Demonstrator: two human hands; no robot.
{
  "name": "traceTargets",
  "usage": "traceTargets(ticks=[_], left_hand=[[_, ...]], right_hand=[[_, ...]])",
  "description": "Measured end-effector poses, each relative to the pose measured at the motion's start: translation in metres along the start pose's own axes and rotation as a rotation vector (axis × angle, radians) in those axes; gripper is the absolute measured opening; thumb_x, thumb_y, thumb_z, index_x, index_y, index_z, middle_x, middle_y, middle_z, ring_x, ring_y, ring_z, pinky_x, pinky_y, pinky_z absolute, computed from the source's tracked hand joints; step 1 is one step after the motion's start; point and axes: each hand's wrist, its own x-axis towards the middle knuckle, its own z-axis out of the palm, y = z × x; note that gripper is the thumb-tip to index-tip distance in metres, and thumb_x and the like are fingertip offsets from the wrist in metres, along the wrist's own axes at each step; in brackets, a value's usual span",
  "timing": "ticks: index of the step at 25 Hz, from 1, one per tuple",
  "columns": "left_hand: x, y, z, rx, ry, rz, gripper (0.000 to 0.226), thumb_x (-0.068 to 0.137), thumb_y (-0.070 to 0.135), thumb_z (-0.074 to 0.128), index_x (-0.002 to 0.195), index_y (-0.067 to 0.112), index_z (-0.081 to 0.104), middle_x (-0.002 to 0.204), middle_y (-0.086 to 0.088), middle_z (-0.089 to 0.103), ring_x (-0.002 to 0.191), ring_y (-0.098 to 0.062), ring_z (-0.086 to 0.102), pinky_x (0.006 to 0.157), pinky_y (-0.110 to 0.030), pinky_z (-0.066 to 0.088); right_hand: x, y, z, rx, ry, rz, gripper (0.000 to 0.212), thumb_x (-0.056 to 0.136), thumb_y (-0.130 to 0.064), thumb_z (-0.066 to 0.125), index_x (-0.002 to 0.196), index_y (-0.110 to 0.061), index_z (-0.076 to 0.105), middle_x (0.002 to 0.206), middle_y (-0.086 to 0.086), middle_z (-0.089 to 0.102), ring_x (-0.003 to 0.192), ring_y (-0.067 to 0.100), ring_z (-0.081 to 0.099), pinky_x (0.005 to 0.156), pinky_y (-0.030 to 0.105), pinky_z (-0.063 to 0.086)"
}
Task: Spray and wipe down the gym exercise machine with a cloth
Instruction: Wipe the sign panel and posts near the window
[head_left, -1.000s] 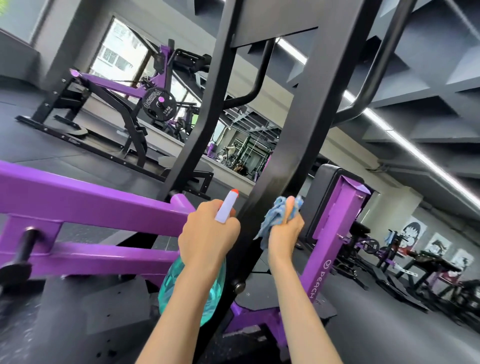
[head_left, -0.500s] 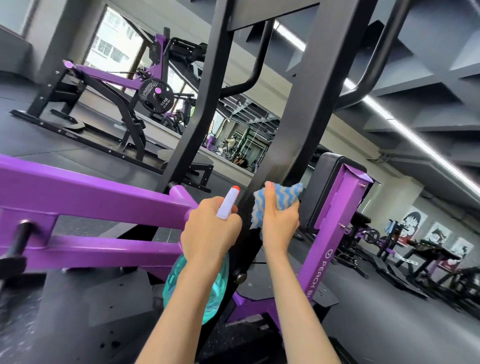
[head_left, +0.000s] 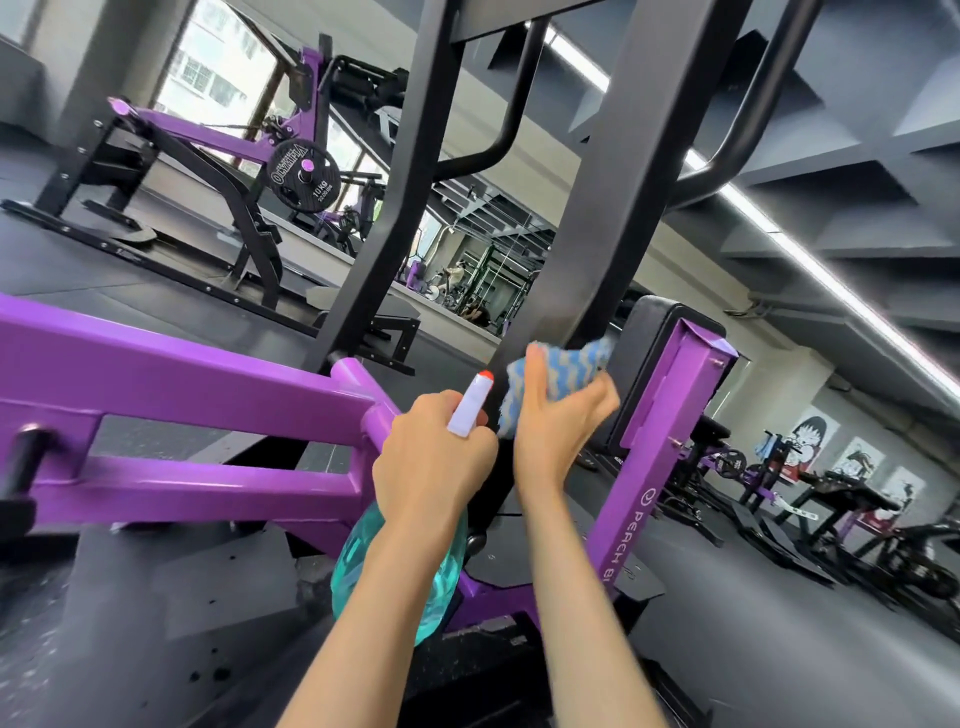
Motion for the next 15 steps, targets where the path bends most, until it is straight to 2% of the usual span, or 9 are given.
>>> traceTargets(ticks=[3, 7, 10, 13, 15], left_hand=[[0.004, -0.004, -0.002, -0.026, -0.01, -0.025, 0.017, 0.077, 0.011, 0.05, 0.086, 0.016, 0.064, 0.085, -0.008, 0.066, 0.089, -0.036, 0.056, 0.078, -0.038, 0.049], [0.01, -0.003, -0.006, -0.035, 0.005, -0.007, 0.015, 0.077, 0.011, 0.051, 0.085, 0.017, 0.062, 0.085, -0.007, 0.065, 0.088, -0.035, 0.054, 0.079, -0.038, 0.048], [0.017, -0.003, -0.009, -0.014, 0.007, 0.018, 0.011, 0.077, 0.012, 0.051, 0.082, 0.016, 0.06, 0.082, -0.008, 0.062, 0.087, -0.036, 0.054, 0.079, -0.038, 0.047], [0.018, -0.004, -0.009, -0.009, 0.027, 0.028, 0.012, 0.078, 0.013, 0.051, 0.084, 0.014, 0.061, 0.081, -0.008, 0.062, 0.086, -0.037, 0.053, 0.076, -0.037, 0.046], [0.015, -0.006, -0.007, -0.005, 0.022, 0.018, 0.013, 0.079, 0.015, 0.053, 0.087, 0.016, 0.064, 0.085, -0.007, 0.063, 0.089, -0.037, 0.054, 0.076, -0.037, 0.044]], right_hand=[[-0.036, 0.023, -0.006, -0.025, -0.078, 0.079, 0.075, 0.077, -0.04, 0.075, 0.132, -0.002, 0.042, 0.122, 0.009, 0.044, 0.117, 0.023, 0.047, 0.094, 0.022, 0.036], [0.007, -0.002, -0.004, -0.122, -0.096, 0.027, 0.086, 0.072, -0.034, 0.081, 0.136, 0.0, 0.034, 0.13, 0.012, 0.044, 0.123, 0.025, 0.045, 0.104, 0.032, 0.036], [0.027, -0.023, 0.003, -0.064, -0.072, 0.039, 0.081, 0.075, -0.042, 0.076, 0.136, -0.011, 0.034, 0.122, 0.004, 0.054, 0.108, 0.019, 0.056, 0.09, 0.031, 0.046], [-0.005, -0.001, 0.0, -0.054, -0.066, 0.114, 0.074, 0.076, -0.041, 0.076, 0.133, -0.013, 0.037, 0.114, -0.001, 0.055, 0.096, 0.014, 0.055, 0.075, 0.018, 0.038], [-0.042, 0.028, -0.006, -0.048, -0.103, 0.229, 0.07, 0.073, -0.036, 0.078, 0.126, -0.012, 0.04, 0.107, 0.0, 0.056, 0.09, 0.016, 0.055, 0.073, 0.021, 0.039]])
